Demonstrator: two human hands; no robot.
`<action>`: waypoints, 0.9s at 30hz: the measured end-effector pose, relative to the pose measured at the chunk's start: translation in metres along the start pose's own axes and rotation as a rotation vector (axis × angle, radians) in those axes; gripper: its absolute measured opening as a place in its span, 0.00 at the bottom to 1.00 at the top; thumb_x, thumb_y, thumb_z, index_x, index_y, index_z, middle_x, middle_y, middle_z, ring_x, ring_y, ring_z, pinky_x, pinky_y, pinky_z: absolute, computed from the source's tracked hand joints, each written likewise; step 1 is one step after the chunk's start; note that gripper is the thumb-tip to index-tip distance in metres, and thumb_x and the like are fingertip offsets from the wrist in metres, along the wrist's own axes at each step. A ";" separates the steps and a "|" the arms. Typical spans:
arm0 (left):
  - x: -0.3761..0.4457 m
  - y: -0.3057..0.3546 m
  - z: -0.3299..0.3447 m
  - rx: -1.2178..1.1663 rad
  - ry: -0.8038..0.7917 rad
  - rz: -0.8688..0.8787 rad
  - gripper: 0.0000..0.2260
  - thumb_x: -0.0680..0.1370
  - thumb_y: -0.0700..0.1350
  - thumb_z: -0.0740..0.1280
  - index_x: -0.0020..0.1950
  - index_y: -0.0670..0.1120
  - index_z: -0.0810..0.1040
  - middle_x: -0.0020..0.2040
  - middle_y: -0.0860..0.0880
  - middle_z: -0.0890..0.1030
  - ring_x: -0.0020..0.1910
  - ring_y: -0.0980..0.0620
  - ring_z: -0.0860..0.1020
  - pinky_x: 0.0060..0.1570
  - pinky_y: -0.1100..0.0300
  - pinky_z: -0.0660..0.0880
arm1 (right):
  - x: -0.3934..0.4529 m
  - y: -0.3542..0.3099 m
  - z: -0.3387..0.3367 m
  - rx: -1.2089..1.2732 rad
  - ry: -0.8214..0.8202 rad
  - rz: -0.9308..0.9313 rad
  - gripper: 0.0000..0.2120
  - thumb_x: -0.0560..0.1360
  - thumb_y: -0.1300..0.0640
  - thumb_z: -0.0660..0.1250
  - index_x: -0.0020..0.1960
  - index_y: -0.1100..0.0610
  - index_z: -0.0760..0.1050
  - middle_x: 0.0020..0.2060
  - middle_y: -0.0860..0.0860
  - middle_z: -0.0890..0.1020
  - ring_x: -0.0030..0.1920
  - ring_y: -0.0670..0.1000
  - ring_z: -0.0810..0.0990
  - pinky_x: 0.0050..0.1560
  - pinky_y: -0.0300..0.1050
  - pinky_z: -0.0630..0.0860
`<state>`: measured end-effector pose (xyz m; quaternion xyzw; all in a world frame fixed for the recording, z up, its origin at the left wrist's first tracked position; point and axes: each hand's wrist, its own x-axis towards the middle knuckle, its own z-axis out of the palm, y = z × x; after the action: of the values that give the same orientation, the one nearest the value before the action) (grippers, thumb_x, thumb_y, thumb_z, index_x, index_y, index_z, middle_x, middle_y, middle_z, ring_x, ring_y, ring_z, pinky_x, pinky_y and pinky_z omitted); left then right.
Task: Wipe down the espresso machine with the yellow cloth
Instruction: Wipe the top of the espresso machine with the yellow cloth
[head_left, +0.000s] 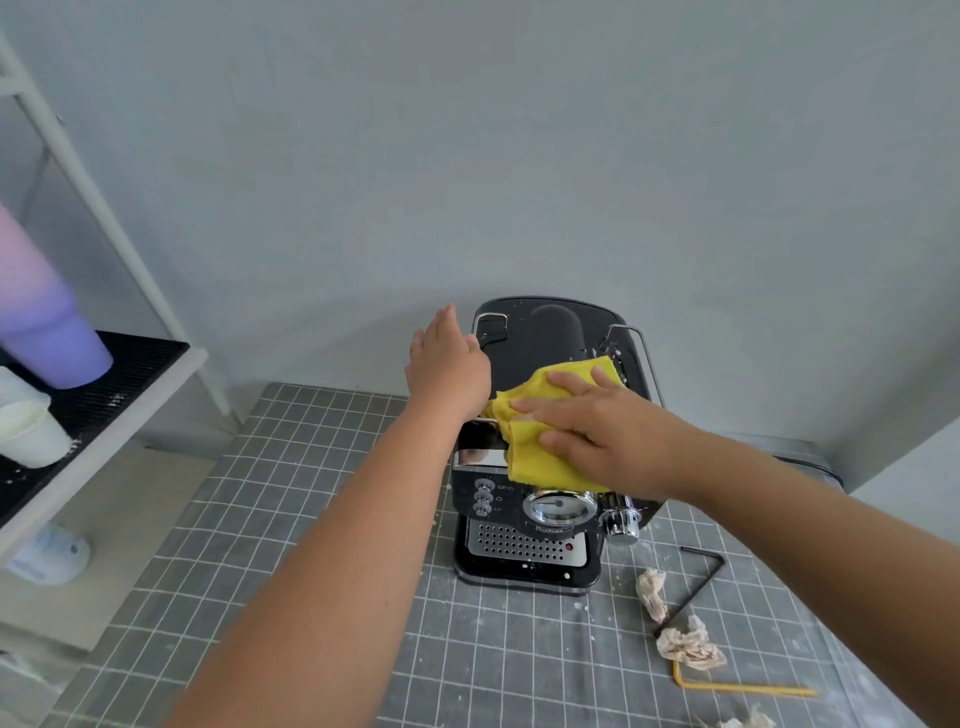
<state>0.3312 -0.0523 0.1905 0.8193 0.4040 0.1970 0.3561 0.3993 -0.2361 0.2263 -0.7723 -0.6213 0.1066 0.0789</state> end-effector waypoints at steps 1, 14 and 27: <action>0.000 0.000 0.000 -0.019 -0.002 -0.009 0.23 0.83 0.45 0.52 0.78 0.47 0.52 0.78 0.48 0.57 0.77 0.44 0.52 0.74 0.45 0.54 | 0.011 0.001 -0.002 -0.026 0.001 0.024 0.21 0.82 0.51 0.52 0.75 0.45 0.60 0.71 0.47 0.69 0.77 0.49 0.49 0.75 0.57 0.42; -0.002 0.000 0.001 -0.064 0.001 -0.051 0.23 0.83 0.46 0.52 0.78 0.47 0.53 0.78 0.48 0.58 0.77 0.45 0.53 0.74 0.45 0.54 | 0.079 0.007 0.006 -0.275 0.029 0.134 0.22 0.81 0.51 0.47 0.74 0.42 0.59 0.72 0.47 0.68 0.77 0.50 0.43 0.67 0.67 0.29; -0.004 0.001 0.001 -0.050 0.012 -0.029 0.22 0.83 0.46 0.51 0.78 0.47 0.54 0.77 0.48 0.59 0.76 0.44 0.54 0.73 0.46 0.55 | 0.091 0.003 0.000 -0.283 -0.019 0.172 0.22 0.82 0.50 0.45 0.76 0.41 0.53 0.75 0.39 0.56 0.77 0.53 0.42 0.68 0.68 0.32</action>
<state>0.3301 -0.0568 0.1901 0.8030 0.4130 0.2066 0.3767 0.4211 -0.1481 0.2192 -0.8249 -0.5625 0.0316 -0.0462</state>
